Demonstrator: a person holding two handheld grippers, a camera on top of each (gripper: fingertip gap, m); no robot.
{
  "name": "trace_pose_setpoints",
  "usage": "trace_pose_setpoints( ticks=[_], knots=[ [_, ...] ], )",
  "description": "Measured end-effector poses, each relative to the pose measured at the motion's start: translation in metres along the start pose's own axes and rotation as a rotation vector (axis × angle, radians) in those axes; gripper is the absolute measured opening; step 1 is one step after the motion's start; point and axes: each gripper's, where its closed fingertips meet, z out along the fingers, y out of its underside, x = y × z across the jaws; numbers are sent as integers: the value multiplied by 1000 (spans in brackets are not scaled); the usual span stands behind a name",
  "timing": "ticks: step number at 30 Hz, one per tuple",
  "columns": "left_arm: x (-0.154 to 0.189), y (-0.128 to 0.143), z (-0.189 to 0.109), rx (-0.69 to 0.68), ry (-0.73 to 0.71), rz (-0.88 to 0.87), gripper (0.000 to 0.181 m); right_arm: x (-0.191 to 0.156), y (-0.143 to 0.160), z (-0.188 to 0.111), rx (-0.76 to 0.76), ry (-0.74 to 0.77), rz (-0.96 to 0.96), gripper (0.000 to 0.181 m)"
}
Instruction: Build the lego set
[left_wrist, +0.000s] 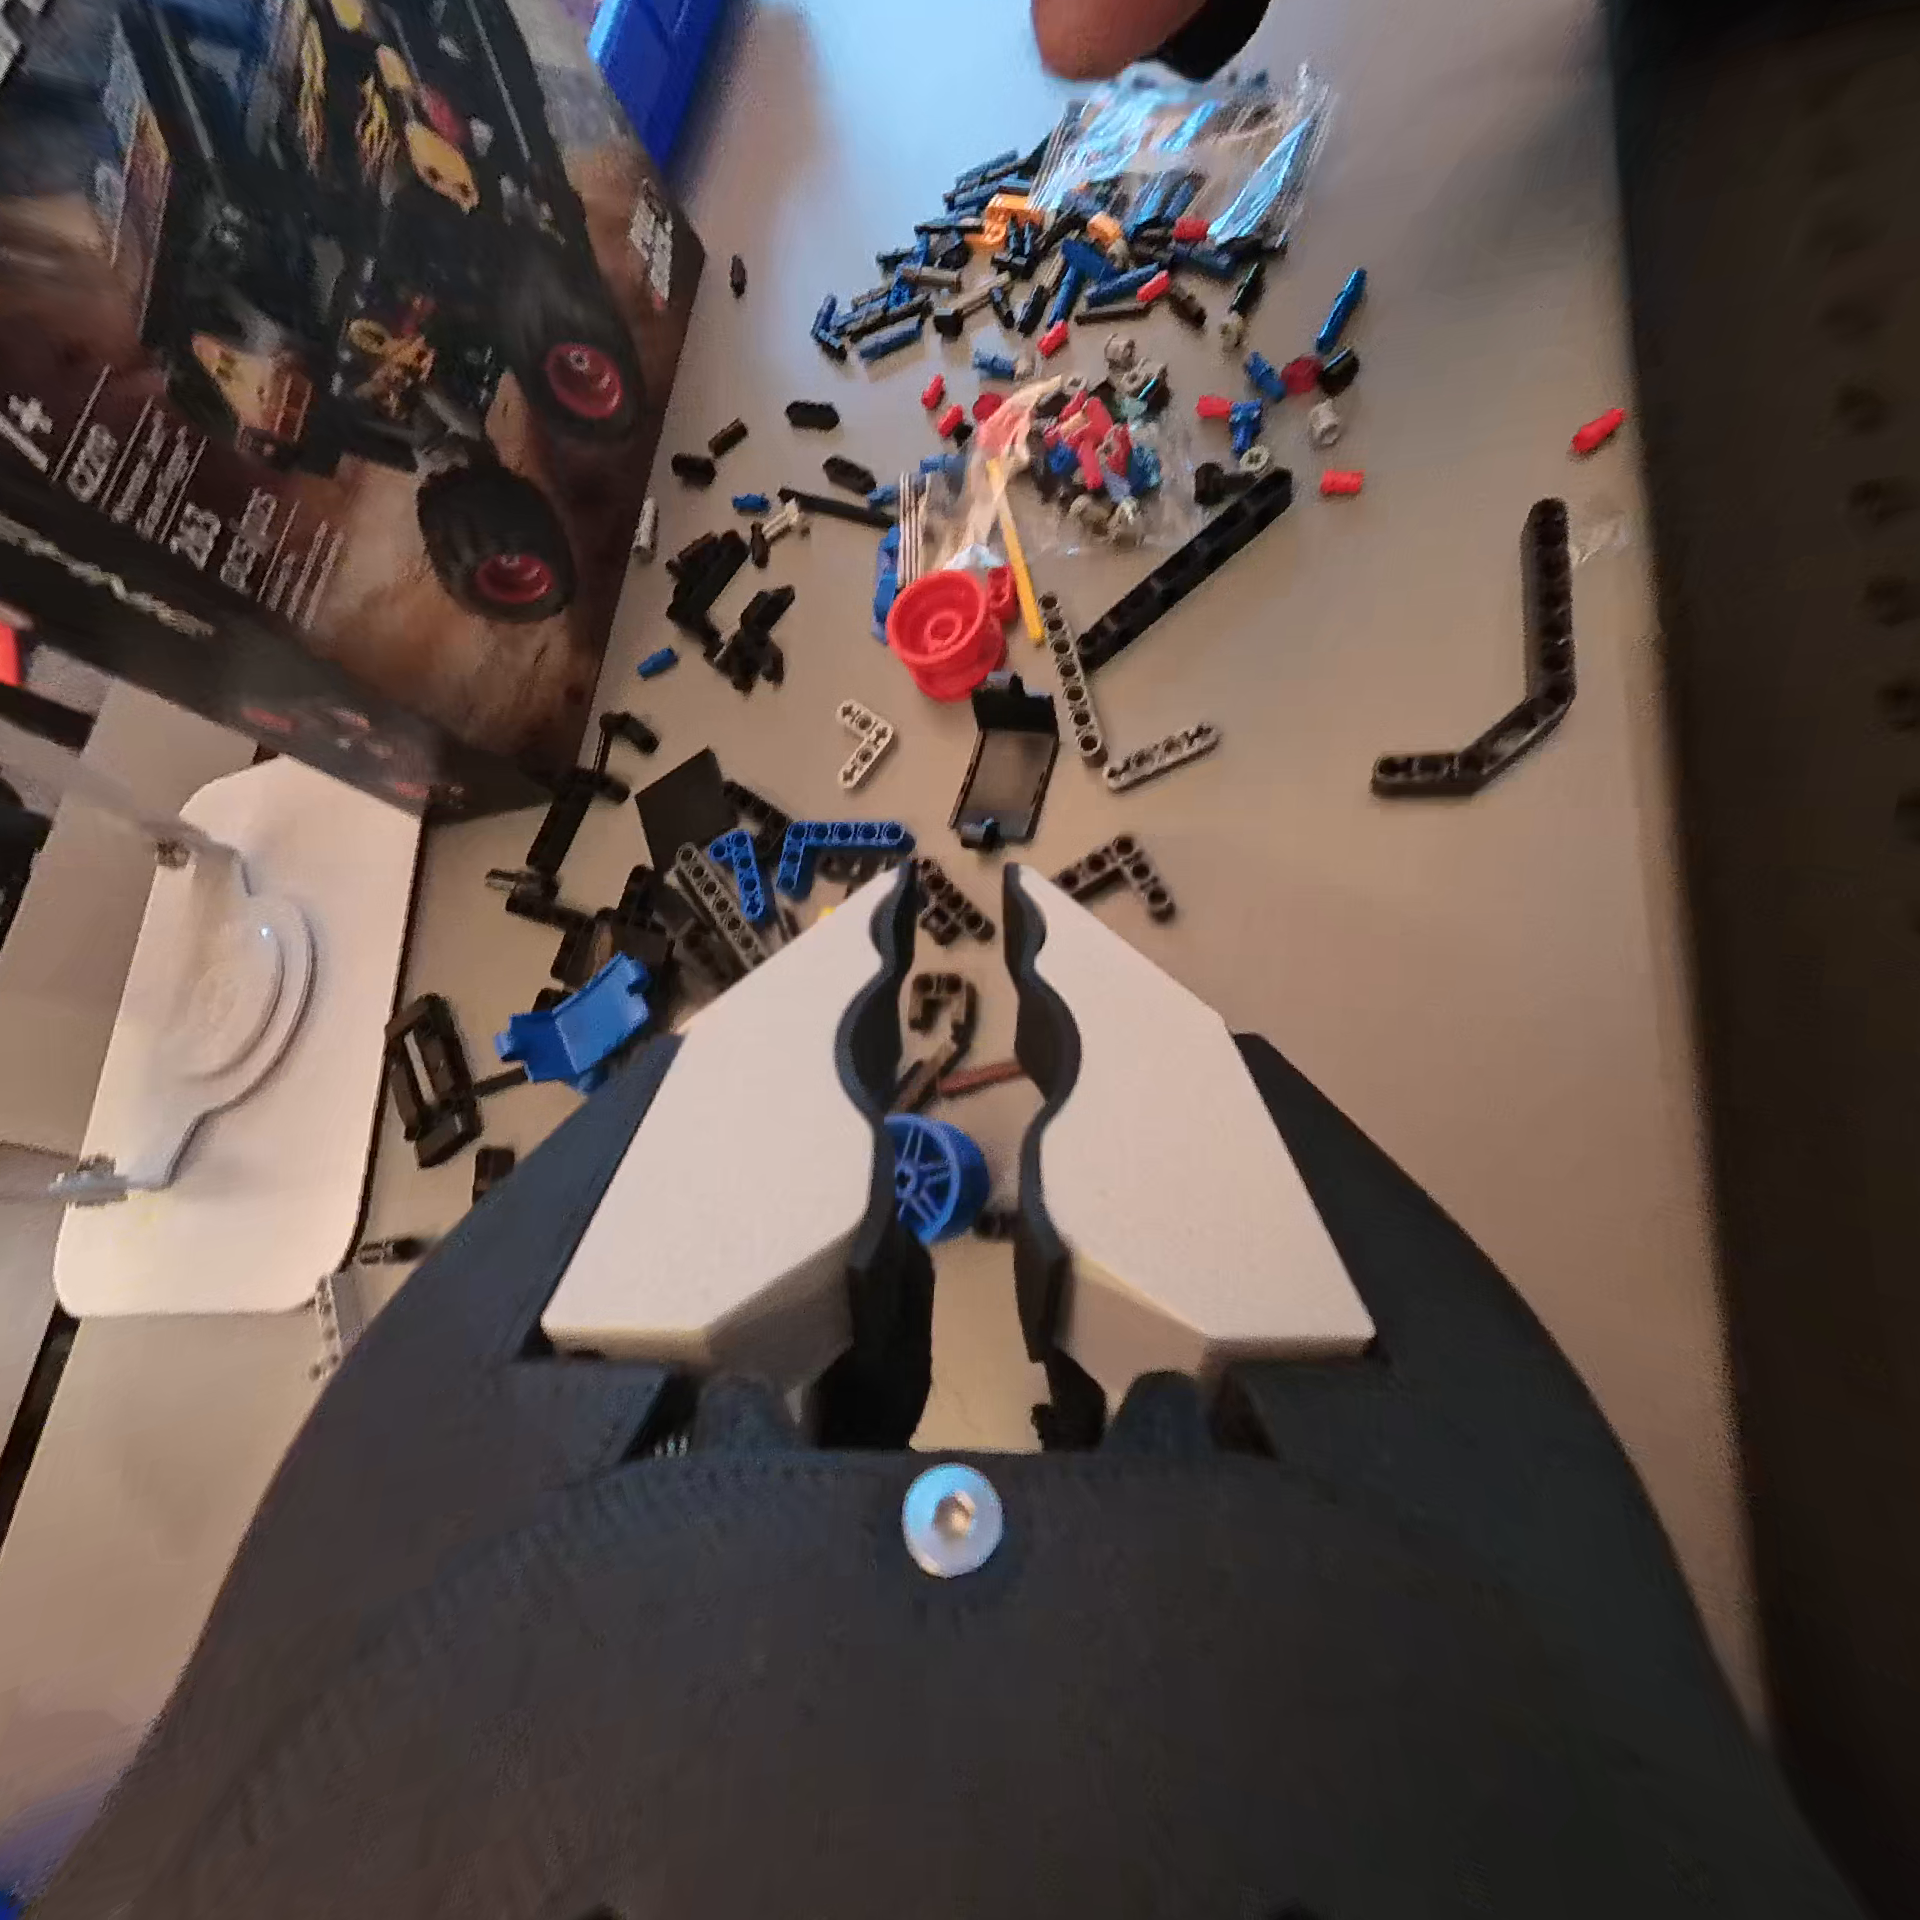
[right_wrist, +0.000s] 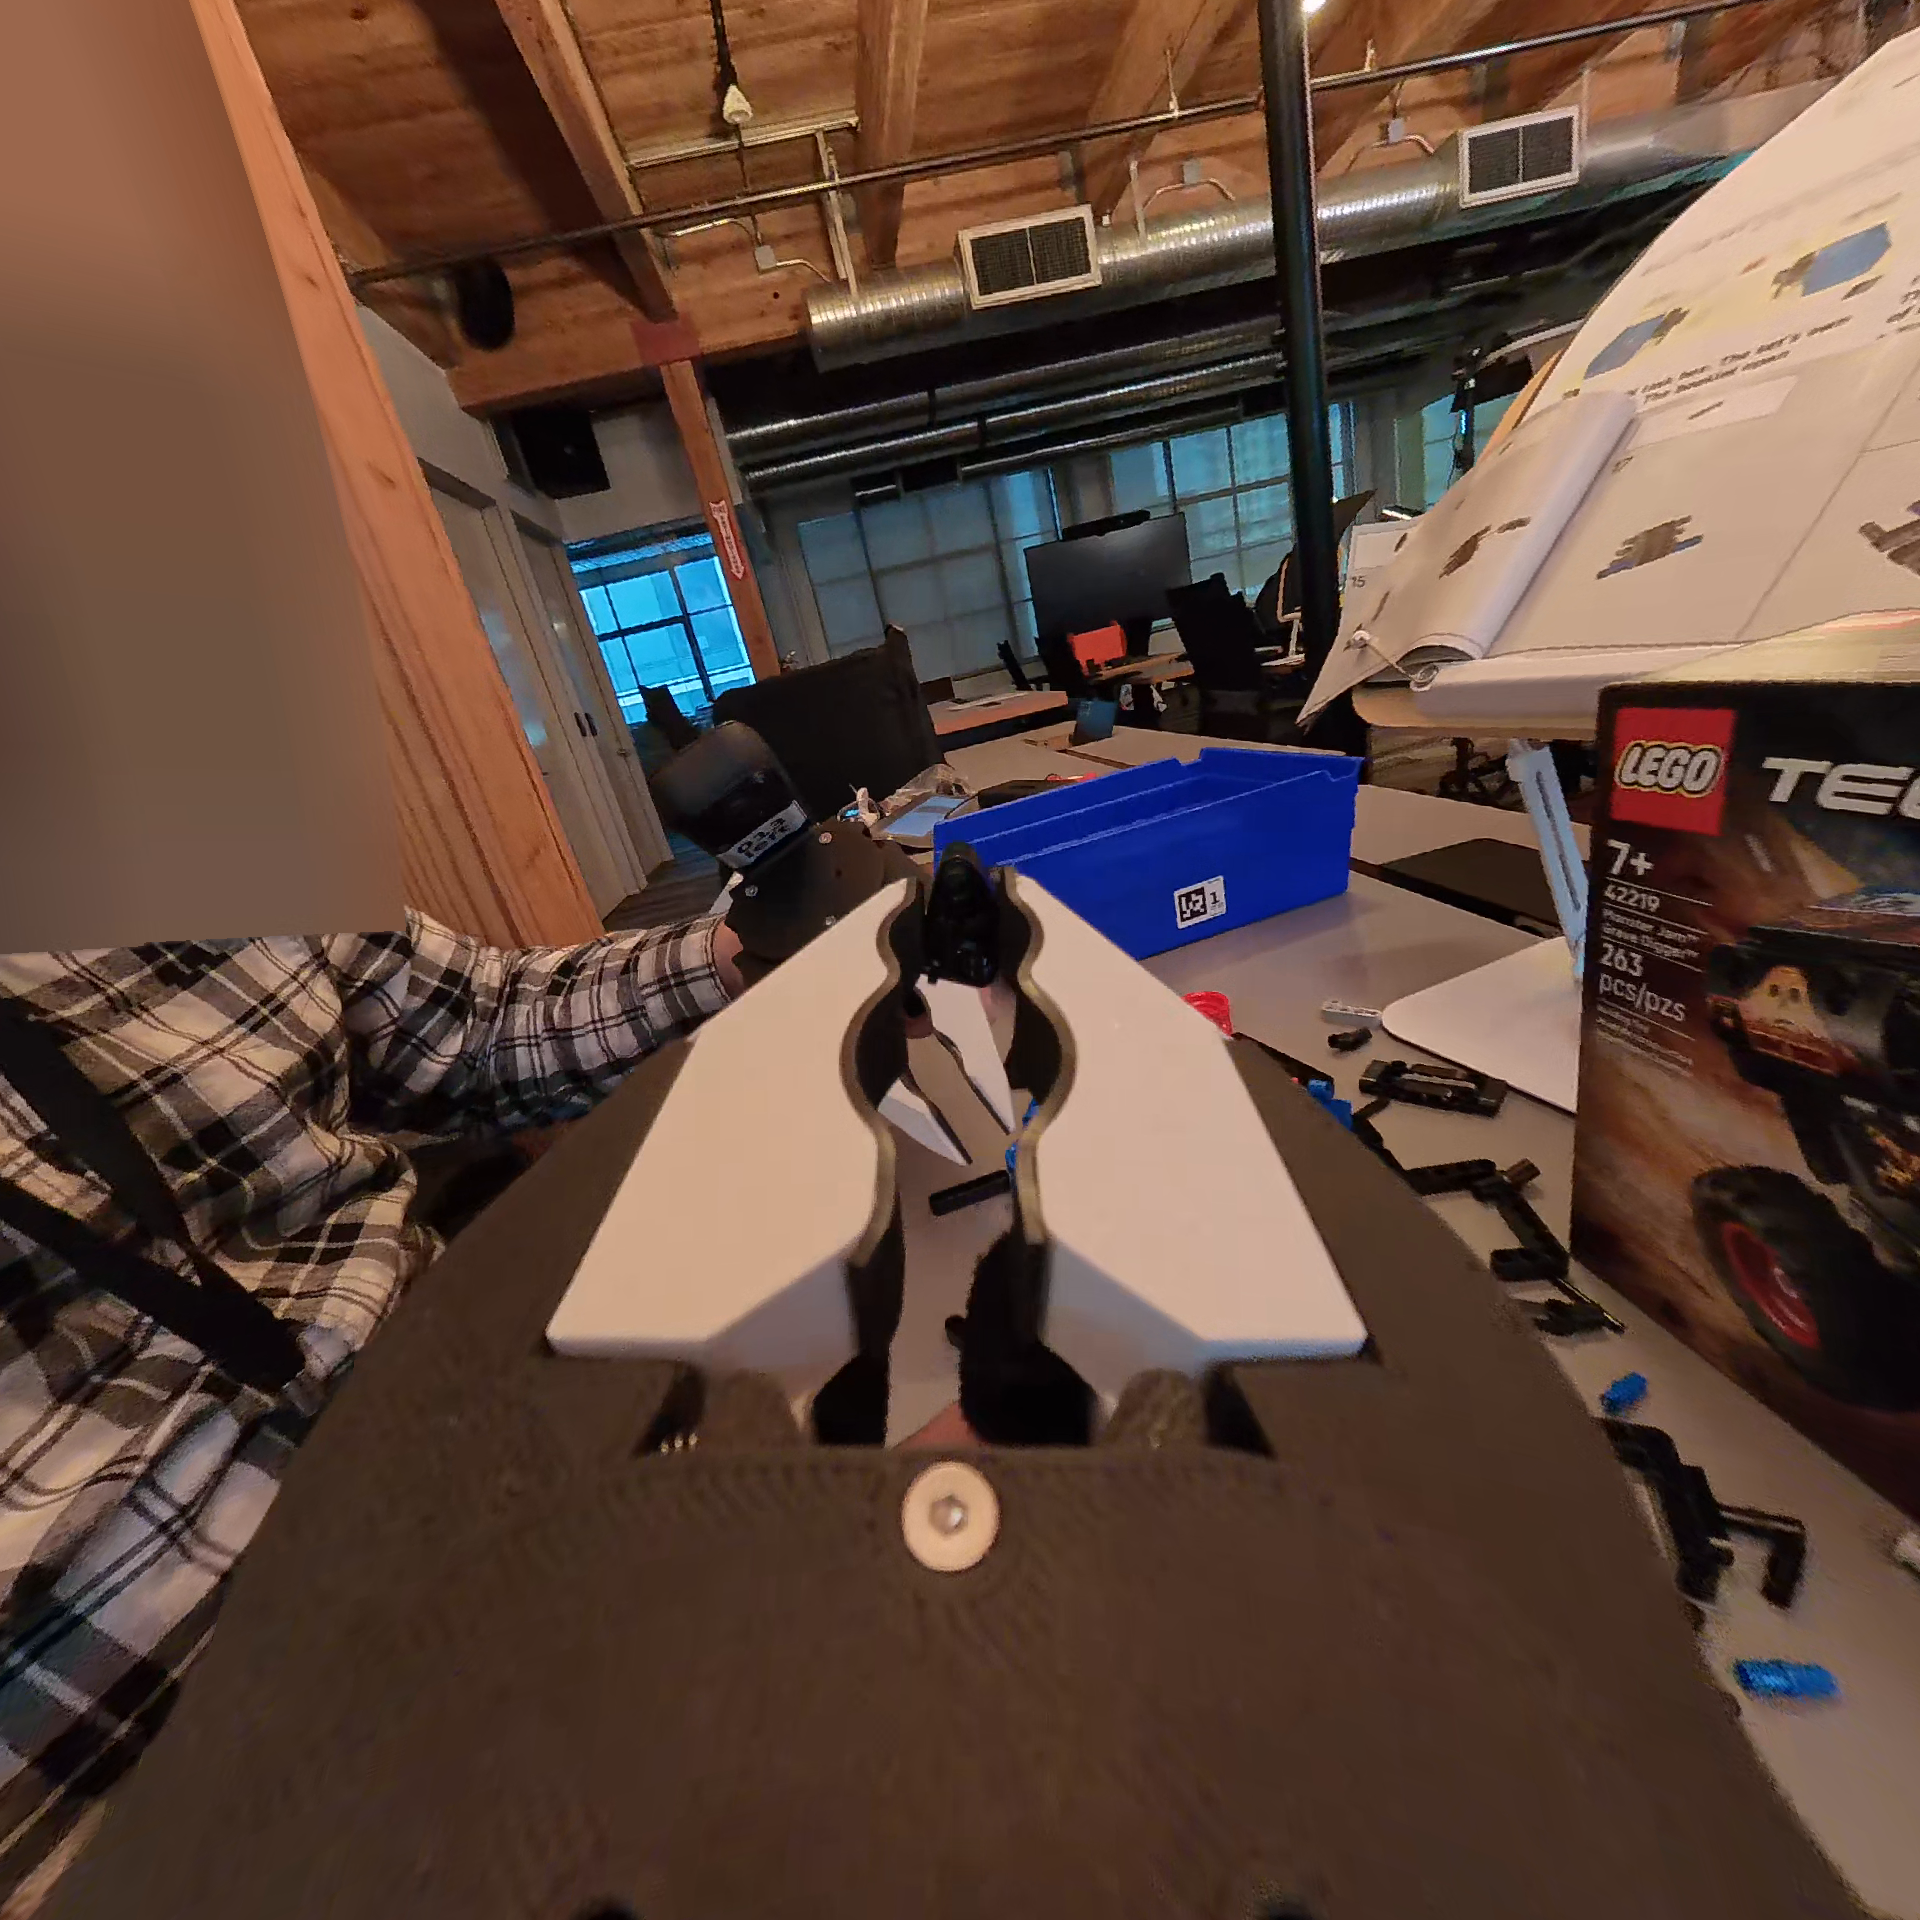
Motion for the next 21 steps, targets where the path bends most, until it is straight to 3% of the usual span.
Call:
trace_pose_setpoints(
  ticks=[6,11,15,18,21],
  knots=[
    [10,-67,7,199,-8,21,24,-12,-5,-8,79,-37,101,12],
    [7,-126,-6,518,53,-271,33,-30,9,13,66,-85,66,12],
    [-3,-140,-21,684,20,-377,27,-38,20,26,46,-115,46,12],
    [11,-139,-13,671,106,-422,24,-42,19,29,82,-133,55,12],
    [10,-145,-22,760,132,-491,15,-47,20,34,89,-154,58,12]
  ],
)
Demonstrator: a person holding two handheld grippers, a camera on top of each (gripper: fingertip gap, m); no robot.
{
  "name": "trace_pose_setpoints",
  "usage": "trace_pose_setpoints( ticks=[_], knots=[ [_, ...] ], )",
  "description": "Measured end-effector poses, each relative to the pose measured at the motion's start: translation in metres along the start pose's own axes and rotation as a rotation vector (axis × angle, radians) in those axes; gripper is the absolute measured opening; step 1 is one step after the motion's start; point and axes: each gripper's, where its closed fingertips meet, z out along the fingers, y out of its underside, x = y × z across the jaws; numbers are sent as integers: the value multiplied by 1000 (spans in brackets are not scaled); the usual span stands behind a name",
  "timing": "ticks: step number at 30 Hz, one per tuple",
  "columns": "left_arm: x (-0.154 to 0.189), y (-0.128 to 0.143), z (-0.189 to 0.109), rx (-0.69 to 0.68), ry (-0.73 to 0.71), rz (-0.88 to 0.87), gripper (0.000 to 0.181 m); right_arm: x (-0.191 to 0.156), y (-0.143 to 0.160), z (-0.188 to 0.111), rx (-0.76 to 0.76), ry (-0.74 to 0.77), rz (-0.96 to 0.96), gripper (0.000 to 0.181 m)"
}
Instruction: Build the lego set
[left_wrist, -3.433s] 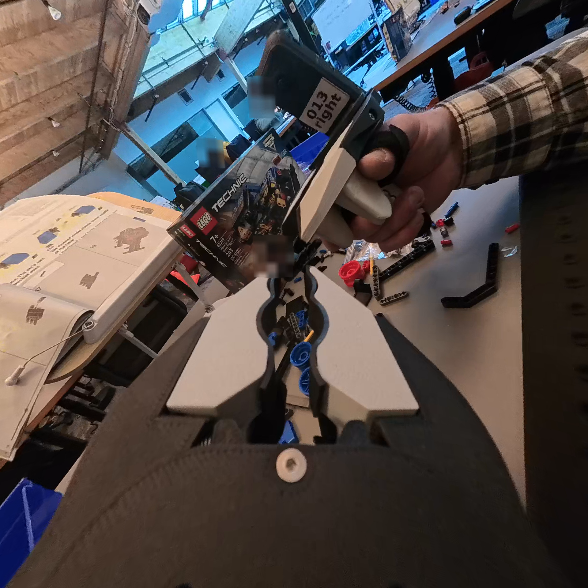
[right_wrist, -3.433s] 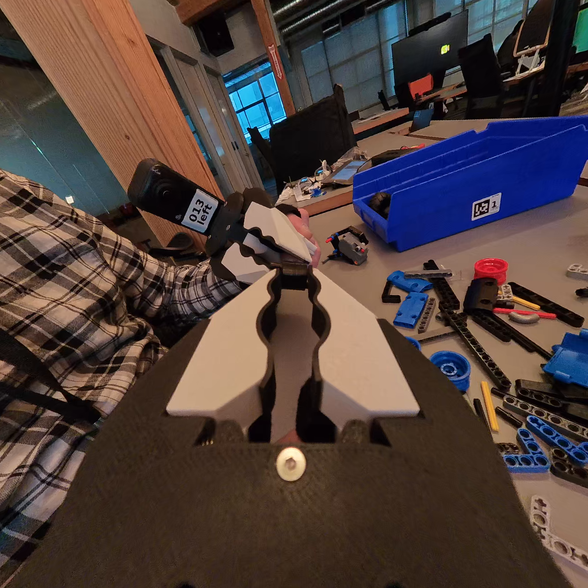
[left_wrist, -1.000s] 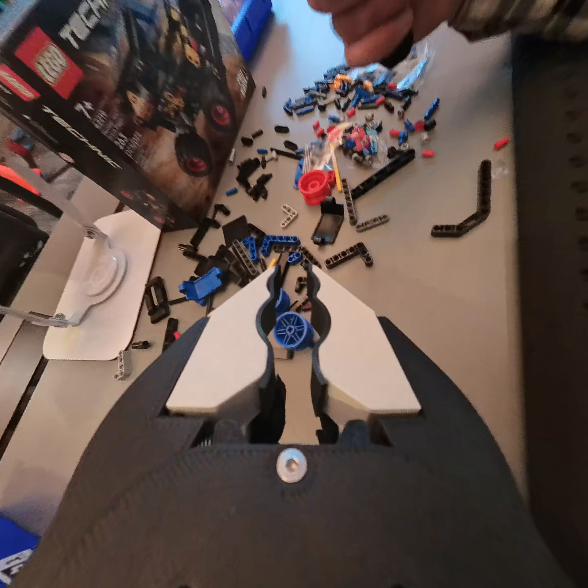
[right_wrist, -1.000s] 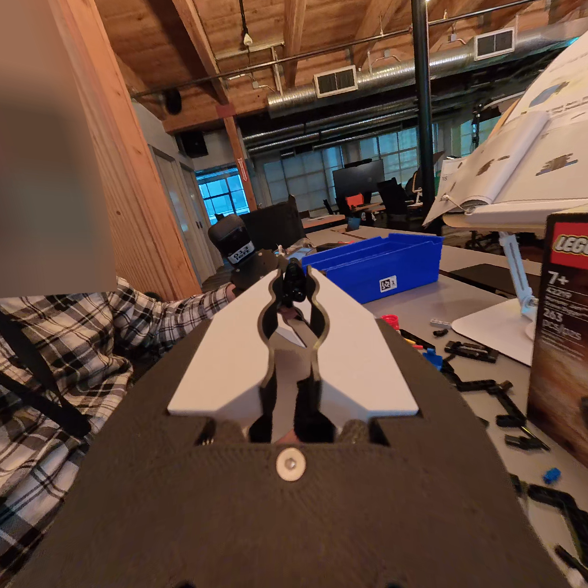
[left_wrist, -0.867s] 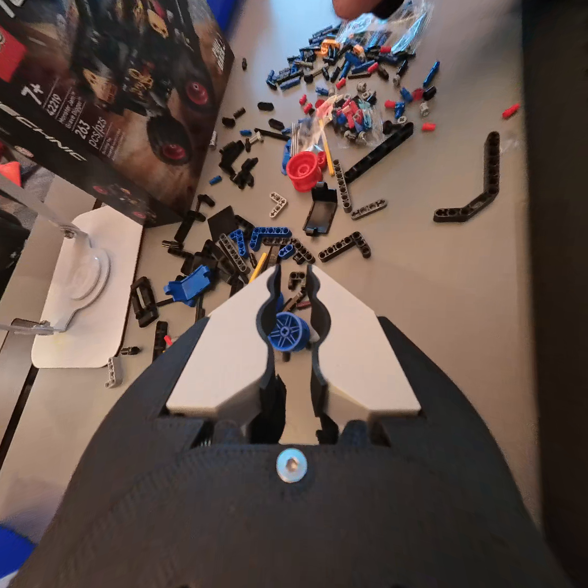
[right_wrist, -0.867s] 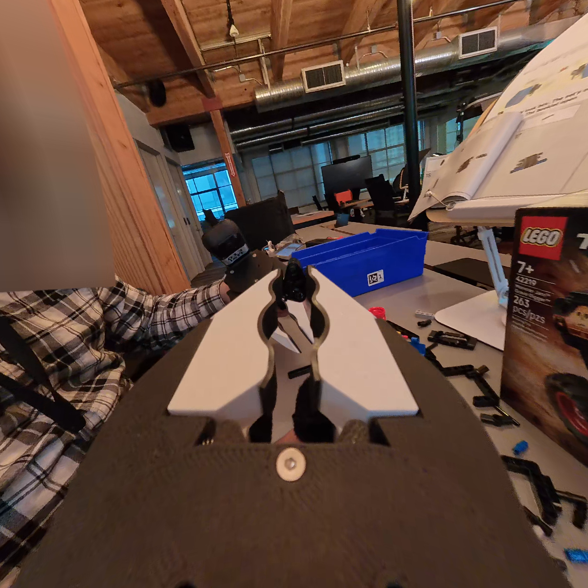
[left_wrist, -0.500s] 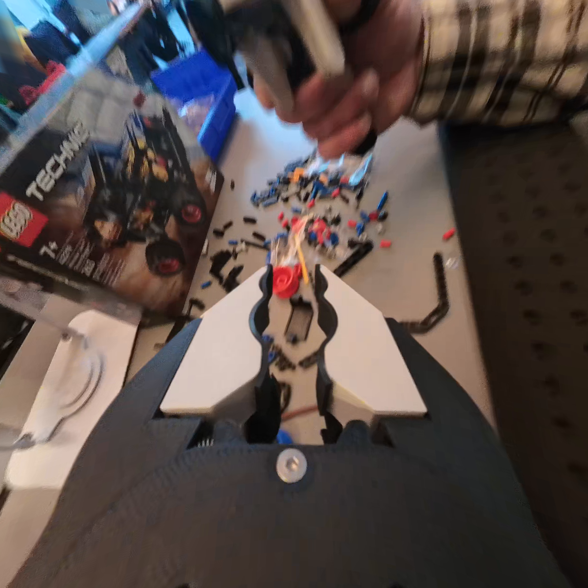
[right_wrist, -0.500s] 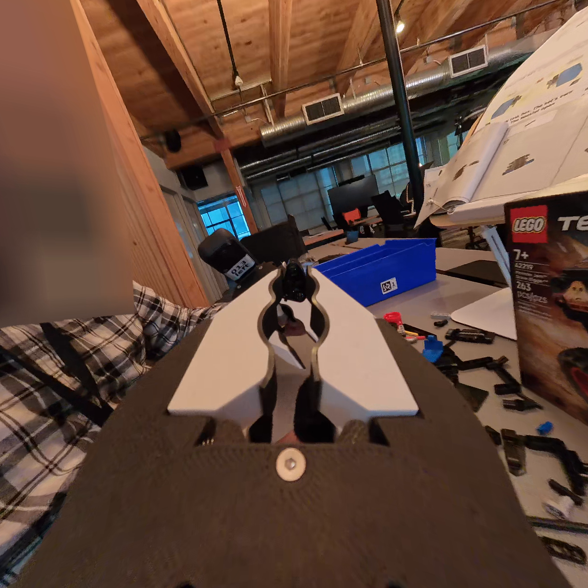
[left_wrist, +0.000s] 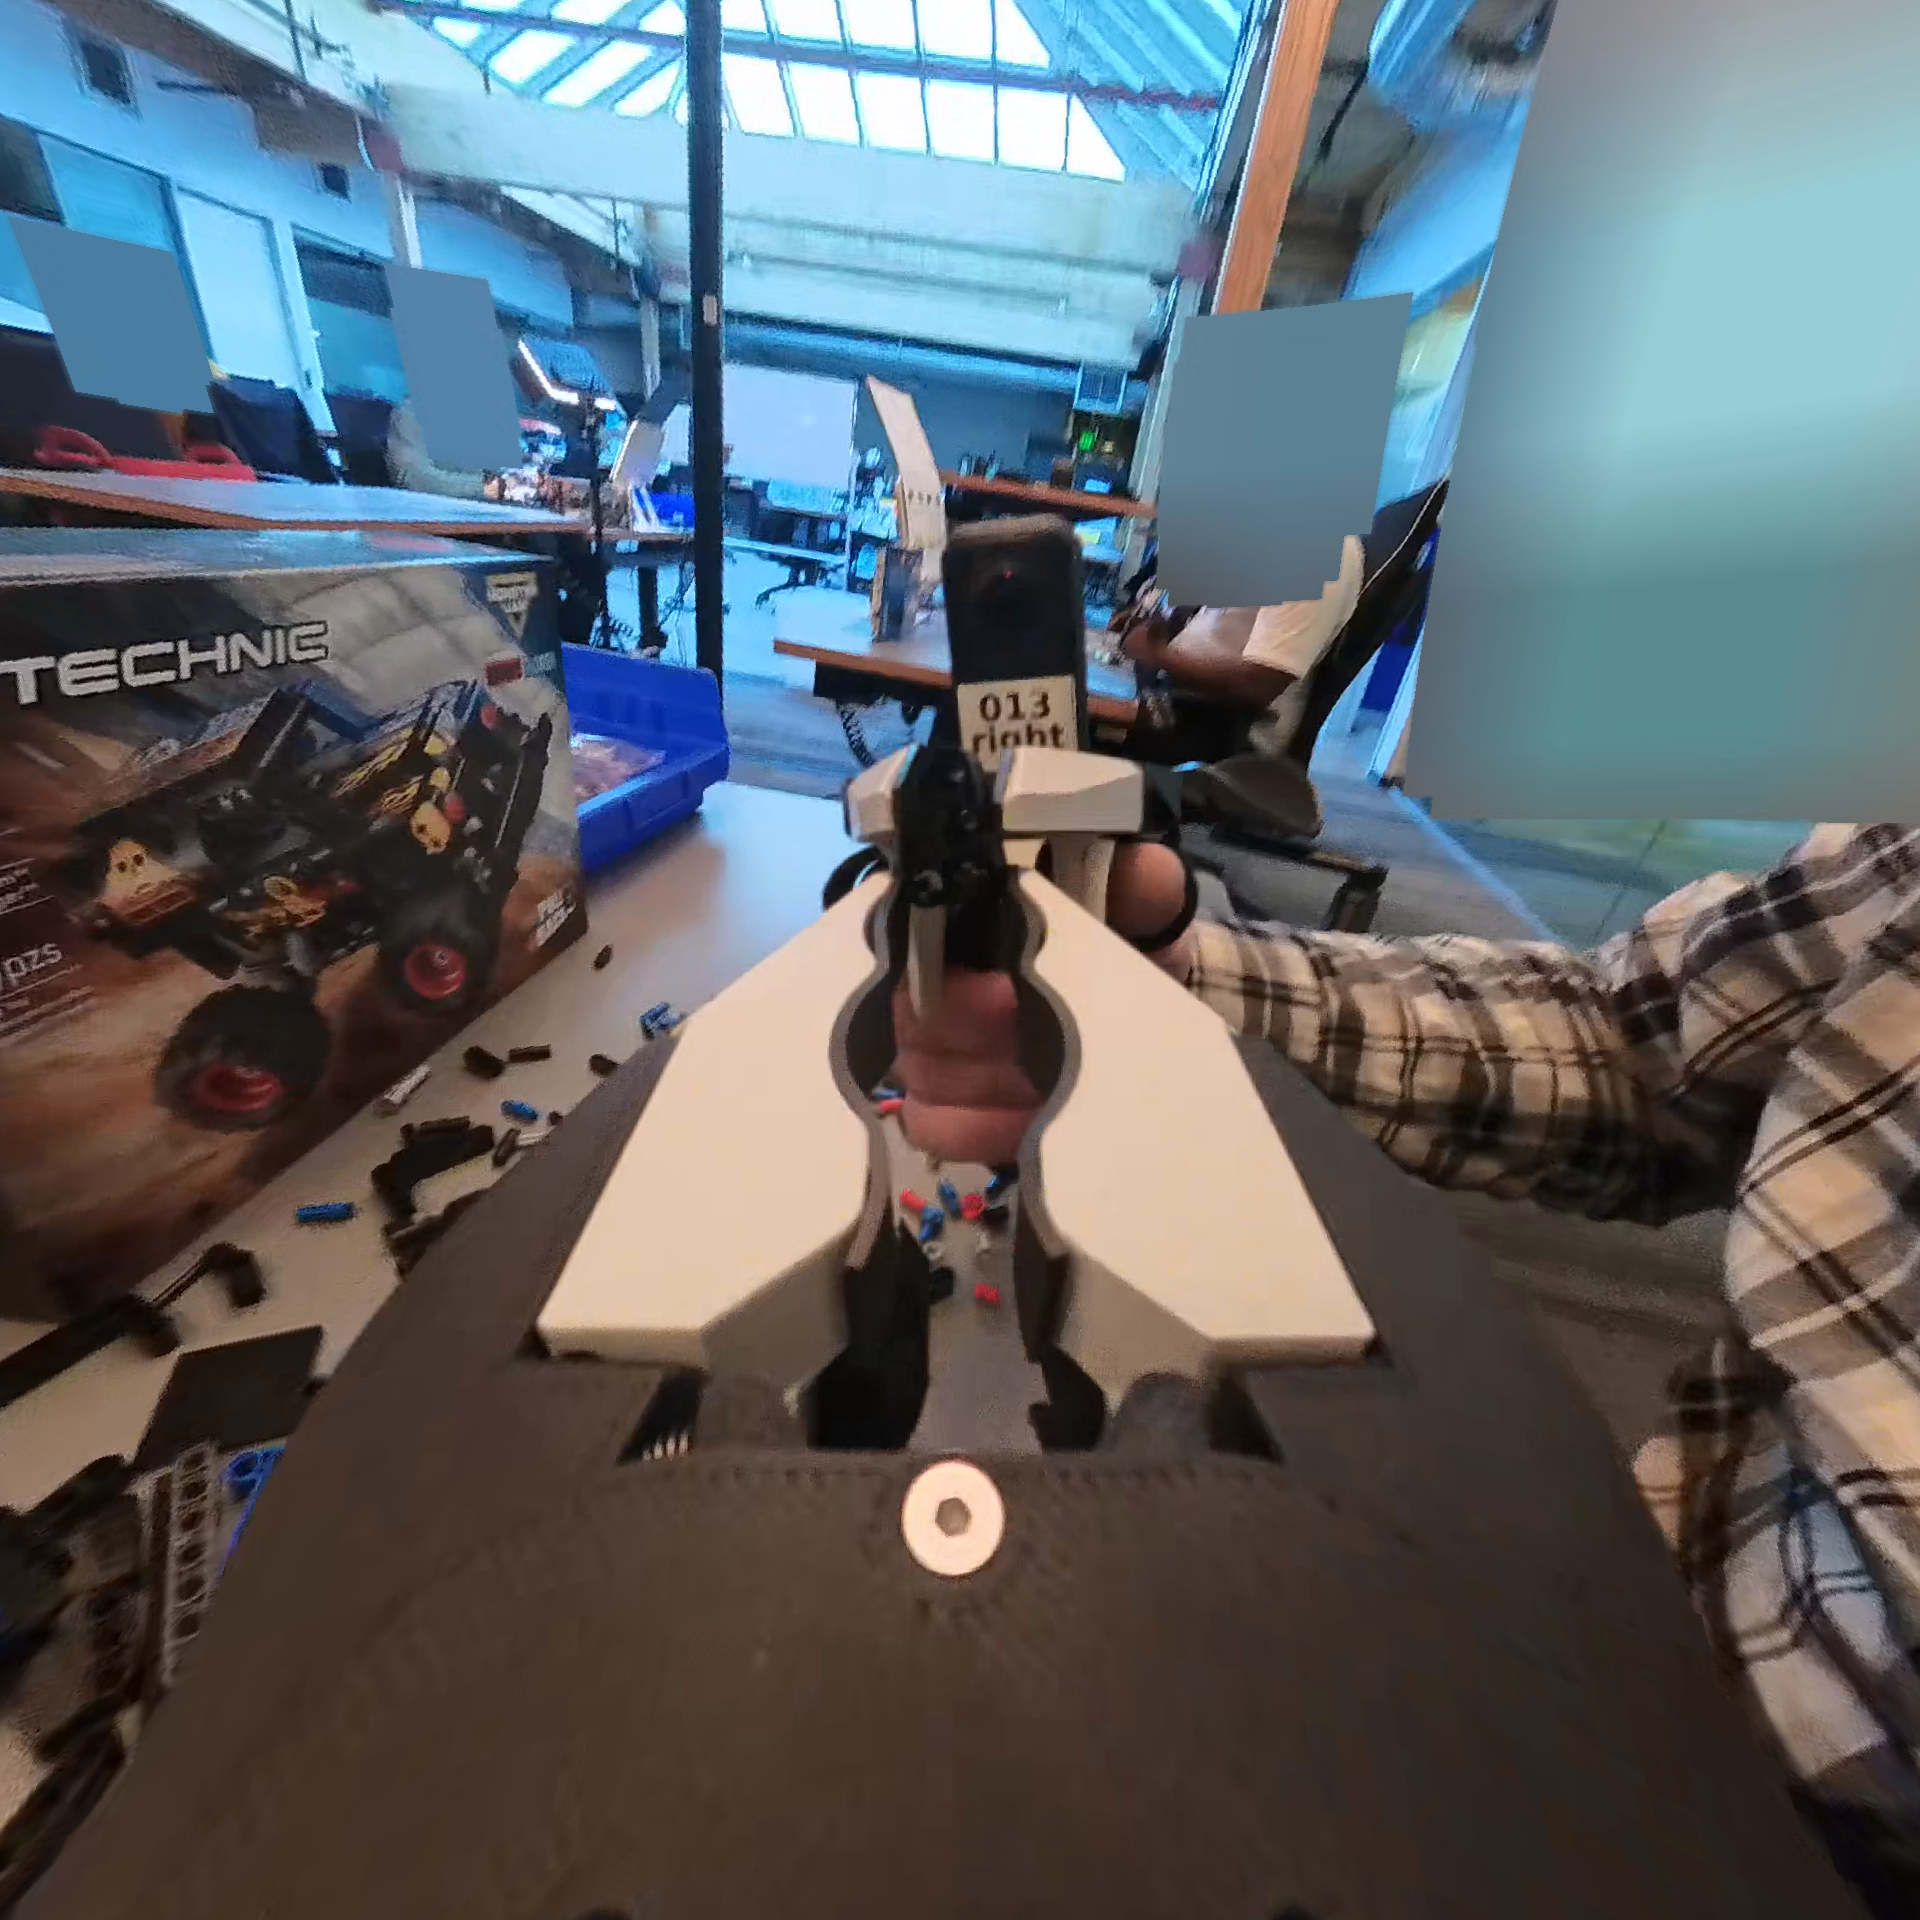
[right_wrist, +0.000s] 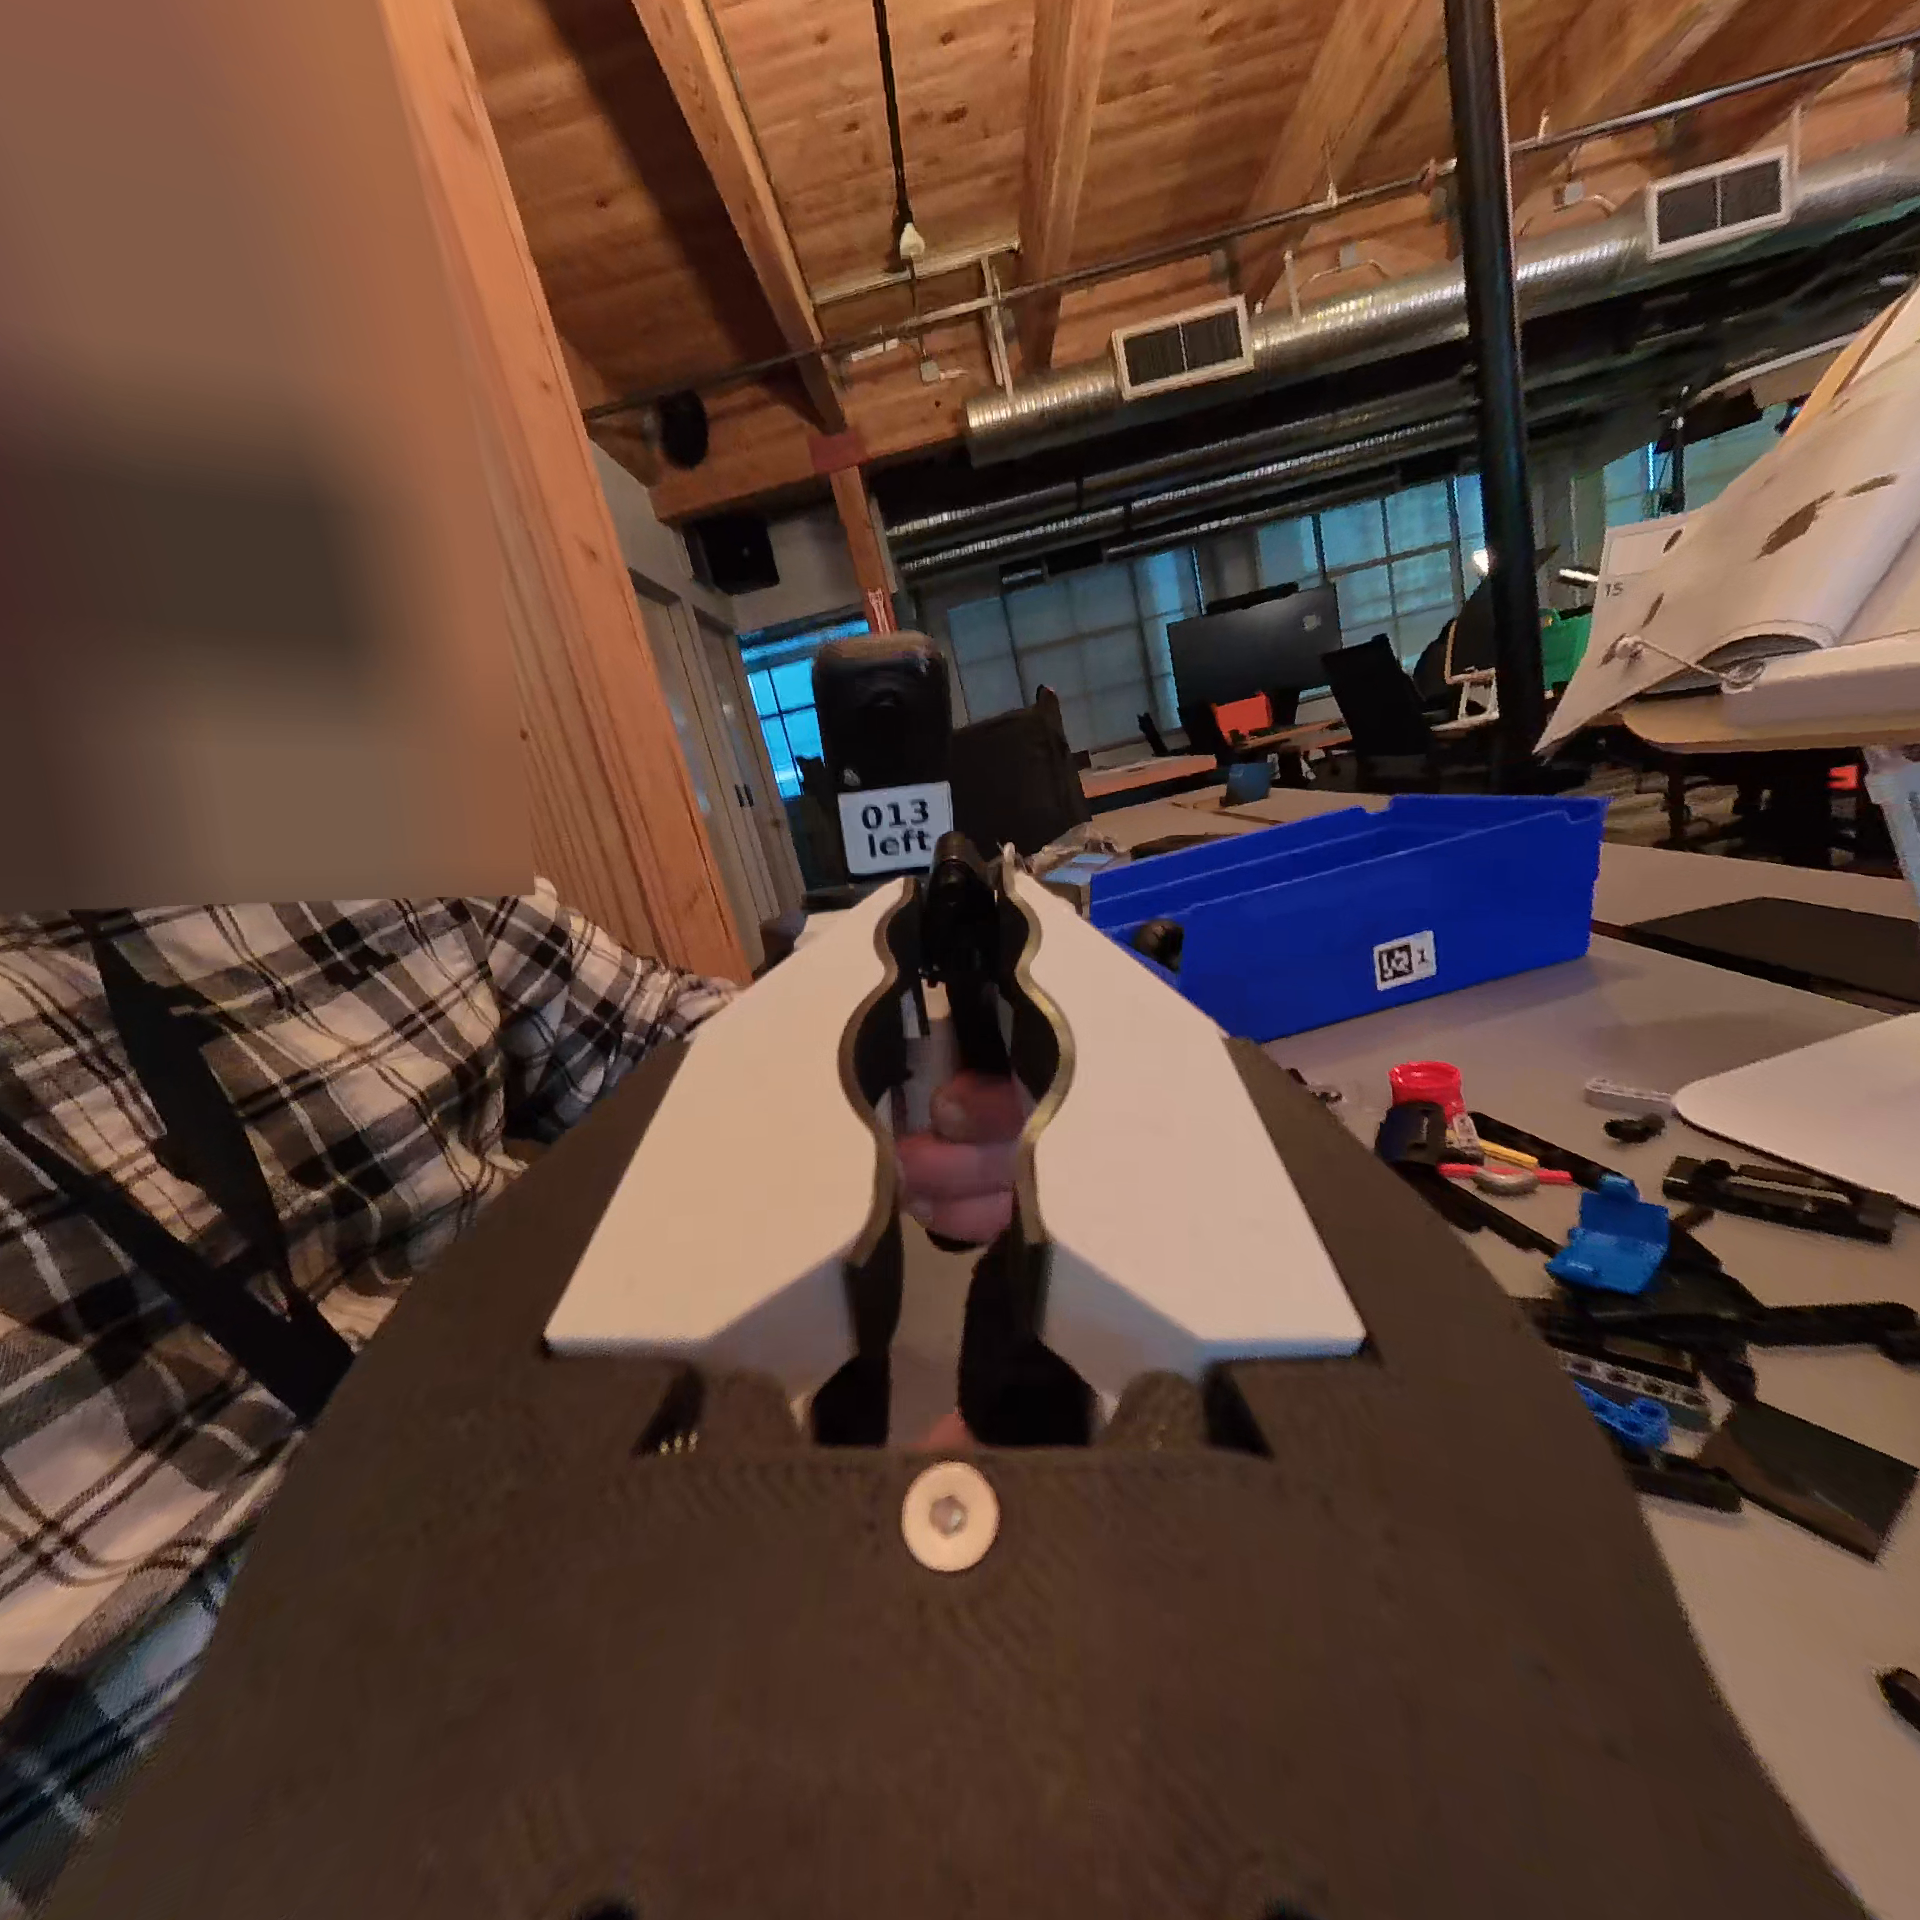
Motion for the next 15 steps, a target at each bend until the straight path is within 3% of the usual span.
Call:
trace_pose_setpoints(
  ticks=[8,15],
  knots=[
    [0,-1,-12,6,0,17,13,-2,6,6,-39,23,-50,13],
    [-7,25,-33,-248,-34,128,13,5,31,8,-249,101,-190,13]
  ],
)
